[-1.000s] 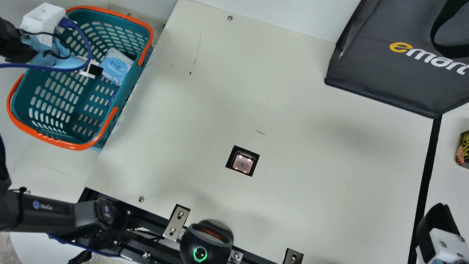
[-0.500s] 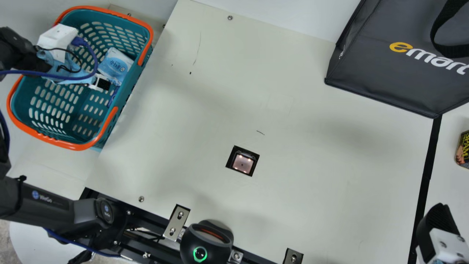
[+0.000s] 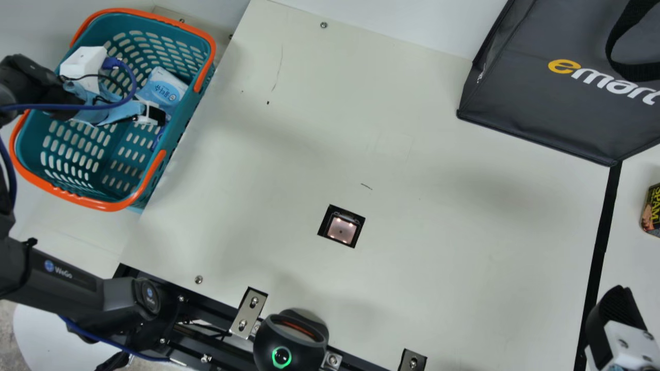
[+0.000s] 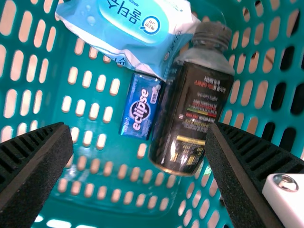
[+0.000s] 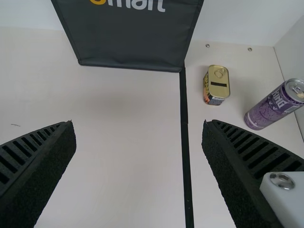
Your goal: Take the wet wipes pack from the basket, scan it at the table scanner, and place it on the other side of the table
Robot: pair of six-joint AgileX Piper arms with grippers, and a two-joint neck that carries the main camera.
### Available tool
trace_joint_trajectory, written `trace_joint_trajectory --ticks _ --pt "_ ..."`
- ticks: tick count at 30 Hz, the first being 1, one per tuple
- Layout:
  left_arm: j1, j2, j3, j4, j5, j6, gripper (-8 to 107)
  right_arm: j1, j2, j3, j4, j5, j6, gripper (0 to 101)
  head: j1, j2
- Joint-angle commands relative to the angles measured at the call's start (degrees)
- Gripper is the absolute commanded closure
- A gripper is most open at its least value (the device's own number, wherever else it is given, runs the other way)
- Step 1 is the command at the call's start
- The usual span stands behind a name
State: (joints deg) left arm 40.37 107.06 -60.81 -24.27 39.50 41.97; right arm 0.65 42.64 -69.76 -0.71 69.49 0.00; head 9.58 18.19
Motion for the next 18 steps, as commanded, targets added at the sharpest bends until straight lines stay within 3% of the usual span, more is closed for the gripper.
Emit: trace_joint_trajectory --ticks 1,18 --pt "-0.2 0.2 0.5 -1.0 -1.5 -1.6 9 0.0 0.0 0.0 0.0 0.0 0.0 6 -1.7 0.2" --pt "-2.4 3.0 2.3 -12.3 -13.8 -8.7 9 0.0 0.0 0.0 0.0 0.0 0.0 6 -1.7 0.2"
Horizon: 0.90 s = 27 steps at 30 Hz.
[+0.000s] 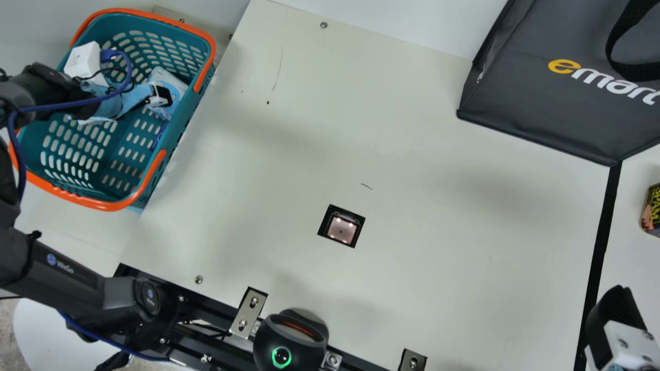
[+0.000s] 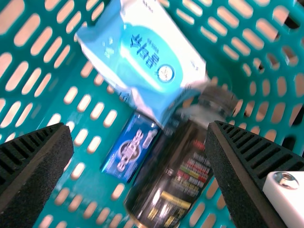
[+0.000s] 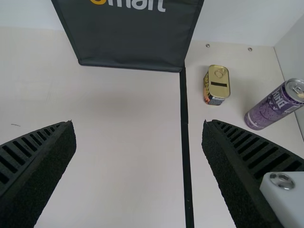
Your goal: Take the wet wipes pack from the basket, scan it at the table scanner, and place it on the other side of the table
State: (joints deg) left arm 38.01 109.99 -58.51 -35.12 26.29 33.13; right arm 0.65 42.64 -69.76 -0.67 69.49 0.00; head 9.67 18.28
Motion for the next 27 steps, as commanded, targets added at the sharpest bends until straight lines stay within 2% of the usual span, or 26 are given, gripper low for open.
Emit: trace_joint_trajectory --ticks 1,11,27 --pt "-0.1 0.3 0.0 -2.5 -1.0 0.3 9 0.0 0.0 0.0 0.0 0.0 0.0 6 -1.7 0.1" --pt "-1.0 3.4 -0.1 -8.2 -5.1 -0.2 9 0.0 0.0 0.0 0.0 0.0 0.0 6 -1.7 0.1" --pt "-3.6 11.4 -5.4 -5.9 -7.5 -7.2 9 0.0 0.0 0.0 -0.1 0.1 0.0 6 -1.7 0.1"
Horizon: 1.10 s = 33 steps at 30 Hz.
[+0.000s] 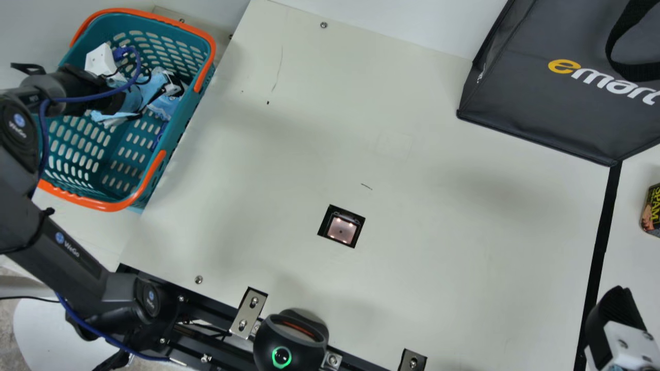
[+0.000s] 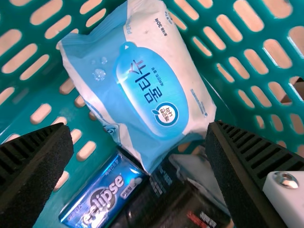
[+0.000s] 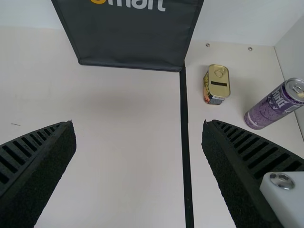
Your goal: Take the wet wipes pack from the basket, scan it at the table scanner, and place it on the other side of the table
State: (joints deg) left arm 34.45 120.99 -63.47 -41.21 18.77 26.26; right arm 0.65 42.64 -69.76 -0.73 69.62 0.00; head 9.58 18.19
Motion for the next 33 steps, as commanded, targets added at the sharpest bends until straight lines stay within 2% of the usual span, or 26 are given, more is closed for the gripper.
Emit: trace_joint_trajectory --ticks 1,9,18,33 --pt "-0.2 0.9 -0.9 0.5 0.1 -0.9 9 0.0 0.0 0.0 0.0 0.0 0.0 6 -1.7 0.2" --pt "-0.5 3.8 -4.0 -0.2 0.1 -2.4 9 0.0 0.0 0.0 0.0 0.0 0.0 6 -1.7 0.2" --pt "-0.5 5.8 -4.5 -2.3 -0.7 -2.4 9 0.0 0.0 0.0 0.0 0.0 0.0 6 -1.7 0.2" --pt "-1.8 7.6 -5.6 0.7 -1.6 -8.6 9 0.0 0.0 0.0 0.0 0.0 0.0 6 -1.7 0.2"
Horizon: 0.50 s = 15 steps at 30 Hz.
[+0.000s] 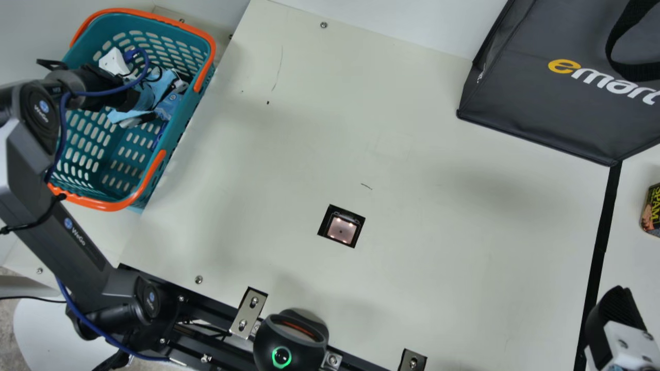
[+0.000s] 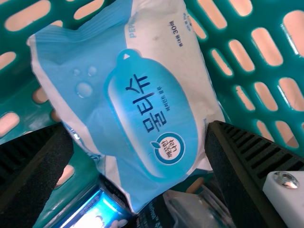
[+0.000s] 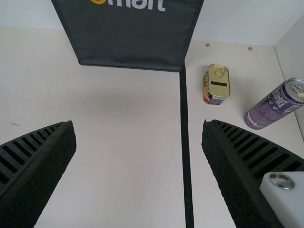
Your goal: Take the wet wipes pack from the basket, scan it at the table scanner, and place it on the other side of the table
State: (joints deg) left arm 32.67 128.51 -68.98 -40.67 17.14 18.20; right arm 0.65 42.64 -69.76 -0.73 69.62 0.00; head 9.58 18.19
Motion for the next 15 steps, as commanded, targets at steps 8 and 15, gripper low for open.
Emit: trace_joint_trajectory --ticks 8,15 --pt "-0.6 0.6 -1.1 2.5 0.2 -4.2 9 0.0 0.0 0.0 0.0 -0.1 0.0 6 -1.7 0.2" --pt "-1.1 1.2 -1.8 5.4 0.4 -7.6 9 0.0 0.0 0.0 0.0 -0.1 0.0 6 -1.7 0.2"
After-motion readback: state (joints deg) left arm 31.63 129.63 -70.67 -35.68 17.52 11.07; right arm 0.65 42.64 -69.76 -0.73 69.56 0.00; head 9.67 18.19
